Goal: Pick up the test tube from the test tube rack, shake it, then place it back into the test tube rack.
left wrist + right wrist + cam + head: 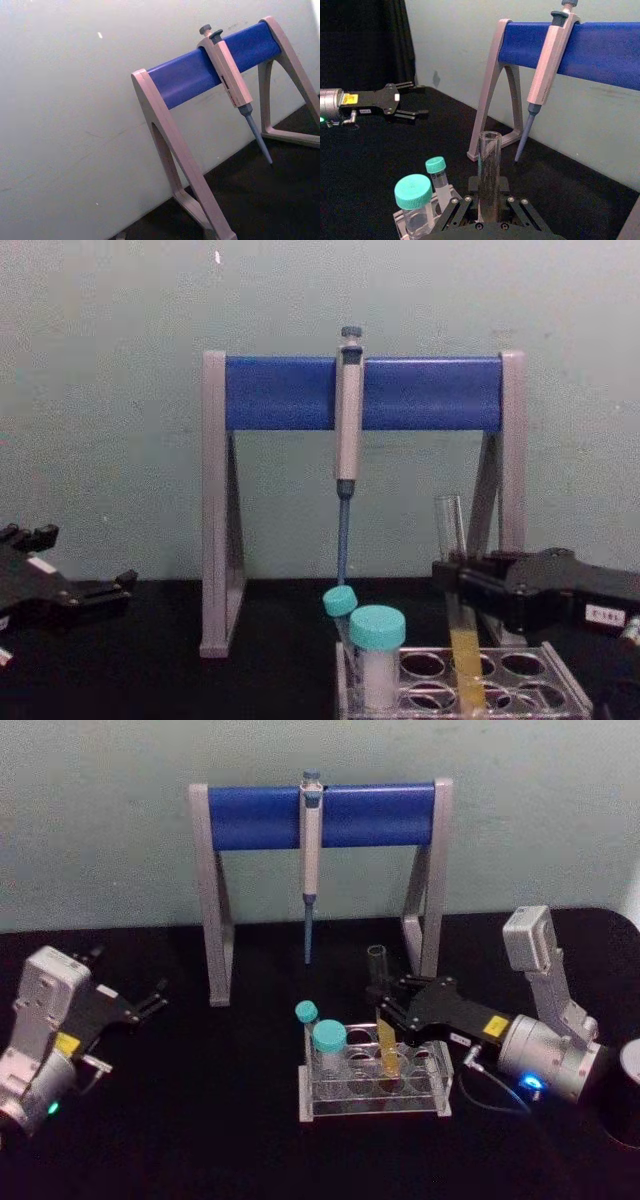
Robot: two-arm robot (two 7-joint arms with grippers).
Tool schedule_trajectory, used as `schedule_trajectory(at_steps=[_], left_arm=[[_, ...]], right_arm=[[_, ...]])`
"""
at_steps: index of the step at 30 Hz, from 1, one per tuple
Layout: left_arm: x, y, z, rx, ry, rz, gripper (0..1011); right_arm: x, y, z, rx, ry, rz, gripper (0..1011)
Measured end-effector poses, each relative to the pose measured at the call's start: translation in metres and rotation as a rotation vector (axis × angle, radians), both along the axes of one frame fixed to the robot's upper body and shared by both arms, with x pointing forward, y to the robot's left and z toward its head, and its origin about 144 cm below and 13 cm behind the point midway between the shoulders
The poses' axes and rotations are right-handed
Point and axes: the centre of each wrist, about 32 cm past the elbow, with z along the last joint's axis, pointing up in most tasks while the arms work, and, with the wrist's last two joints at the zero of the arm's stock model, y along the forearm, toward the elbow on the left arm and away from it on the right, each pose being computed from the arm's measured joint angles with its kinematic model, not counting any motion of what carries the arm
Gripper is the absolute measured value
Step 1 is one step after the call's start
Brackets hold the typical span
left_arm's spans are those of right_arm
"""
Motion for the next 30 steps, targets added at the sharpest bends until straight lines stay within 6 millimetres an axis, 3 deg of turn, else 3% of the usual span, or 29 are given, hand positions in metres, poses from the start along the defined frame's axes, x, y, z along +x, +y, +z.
schedule_trajectory(at_steps=[7,12,21,30], left_arm=[[0.0000,0.0000,0.0000,0.000,0.000,0.000,1001],[0.0000,0.0000,0.0000,0.000,0.000,0.000,1001],[0.0000,0.0000,0.0000,0.000,0.000,0.000,1001],[0.0000,0.0000,0.0000,0.000,0.000,0.000,1001]], right_arm=[[-0.0001,0.0001,0.0000,0.000,0.000,0.000,222],[-0.0002,0.0000,0.0000,0.000,0.000,-0.001,321],[-0.0001,-0.0001,0.0000,0.001,-0.001,-0.001,643],[-0.0001,-0.0001,0.0001,0.001,-0.002,-0.001,904]])
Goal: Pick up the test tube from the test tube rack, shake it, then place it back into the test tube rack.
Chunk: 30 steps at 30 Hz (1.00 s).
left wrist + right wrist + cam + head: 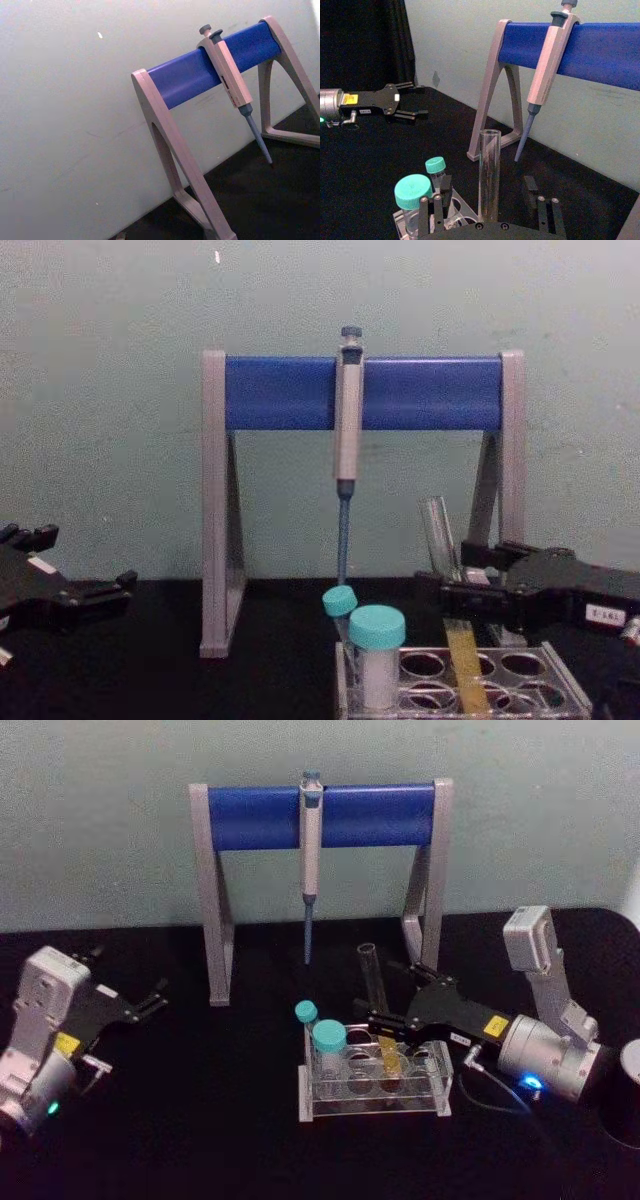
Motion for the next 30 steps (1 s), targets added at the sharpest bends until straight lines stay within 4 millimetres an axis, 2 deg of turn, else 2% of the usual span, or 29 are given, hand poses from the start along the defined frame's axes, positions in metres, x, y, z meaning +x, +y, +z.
schedule_trajectory(at_steps=[3,5,20,30], left_arm=[[0.000,0.000,0.000,0.000,0.000,0.000,1001],[0.000,0.000,0.000,0.000,0.000,0.000,1001],[0.000,0.000,0.000,0.000,0.000,0.000,1001],[0.000,0.000,0.000,0.000,0.000,0.000,1001]], right_arm=[[0.000,0.000,0.000,0.000,0.000,0.000,982],[0.000,0.000,0.000,0.000,0.000,0.000,1000],[-0.006,0.002,0.009,0.016,-0.081,0.015,1000],[-0.017,0.002,0.026,0.109,-0.179,-0.113,1000]])
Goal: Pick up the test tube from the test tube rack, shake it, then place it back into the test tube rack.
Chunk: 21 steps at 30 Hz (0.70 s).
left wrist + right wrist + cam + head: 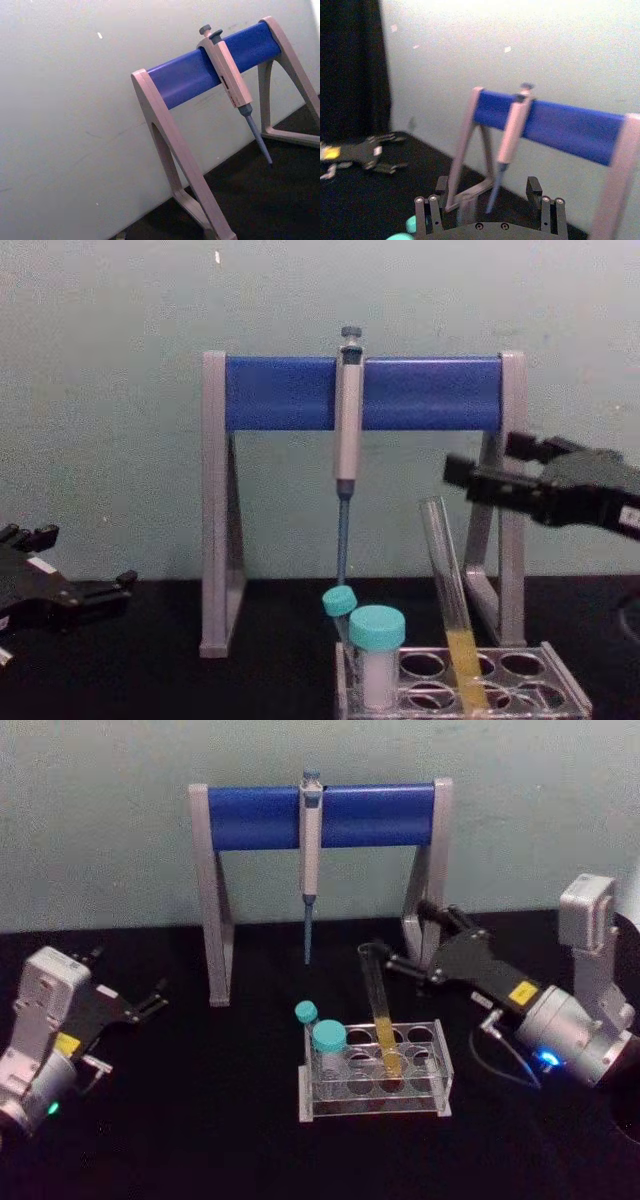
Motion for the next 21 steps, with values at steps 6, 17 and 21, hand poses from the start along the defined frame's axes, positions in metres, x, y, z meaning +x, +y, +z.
schedule_trajectory(at_steps=[6,17,21], left_arm=[[0.000,0.000,0.000,0.000,0.000,0.000,1001],[0.000,0.000,0.000,0.000,0.000,0.000,1001],[0.000,0.000,0.000,0.000,0.000,0.000,1001]], right_arm=[[-0.005,-0.003,0.000,0.019,0.026,-0.181,1000],[-0.006,-0.007,-0.012,-0.109,0.221,-0.404,1000],[-0.006,-0.008,-0.017,-0.144,0.282,-0.426,1000]])
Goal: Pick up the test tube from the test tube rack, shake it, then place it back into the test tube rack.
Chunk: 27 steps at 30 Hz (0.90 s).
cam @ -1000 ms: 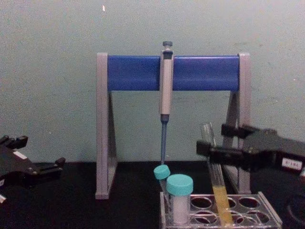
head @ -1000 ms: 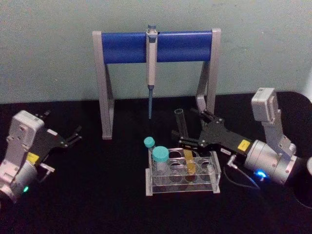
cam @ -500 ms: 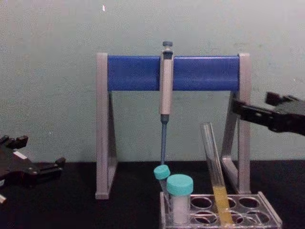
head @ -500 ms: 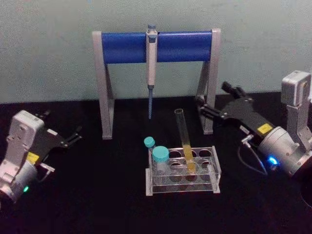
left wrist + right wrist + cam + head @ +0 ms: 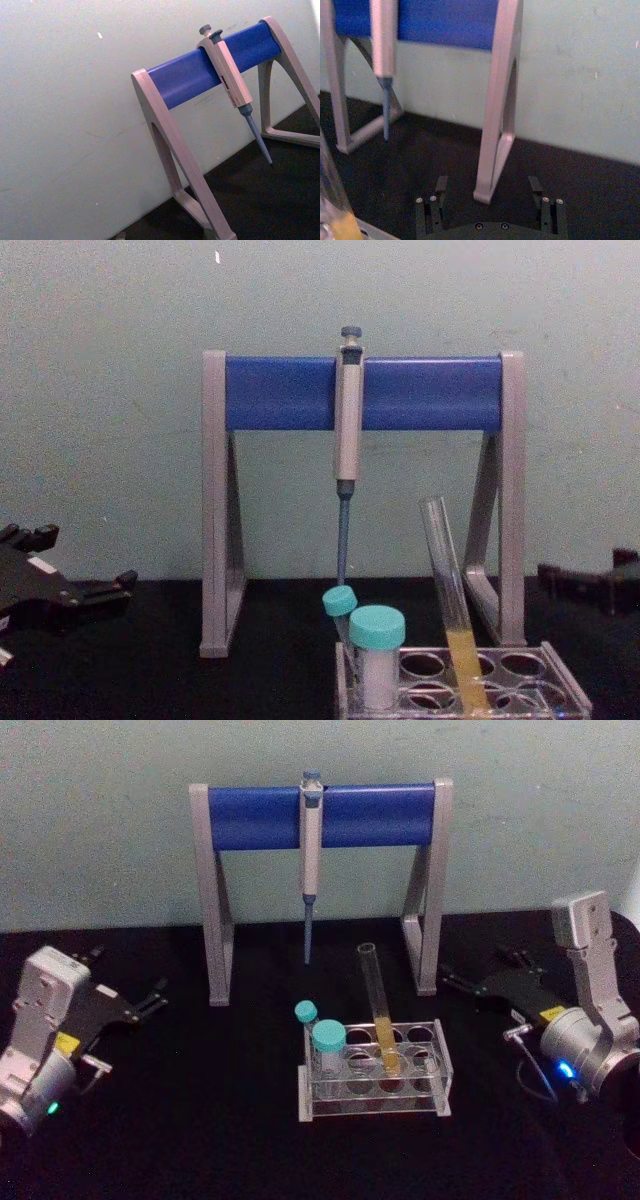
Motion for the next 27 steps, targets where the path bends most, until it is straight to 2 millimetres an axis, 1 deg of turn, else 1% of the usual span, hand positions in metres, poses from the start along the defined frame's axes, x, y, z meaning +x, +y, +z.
schedule_trajectory(at_steps=[7,27], left_arm=[[0.0000,0.0000,0.0000,0.000,0.000,0.000,1001],[0.0000,0.0000,0.0000,0.000,0.000,0.000,1001]], right_arm=[[0.0025,-0.0035,-0.0052,0.000,0.051,-0.003,1000],[0.0020,-0.0024,-0.0044,-0.001,0.043,-0.001,1000]])
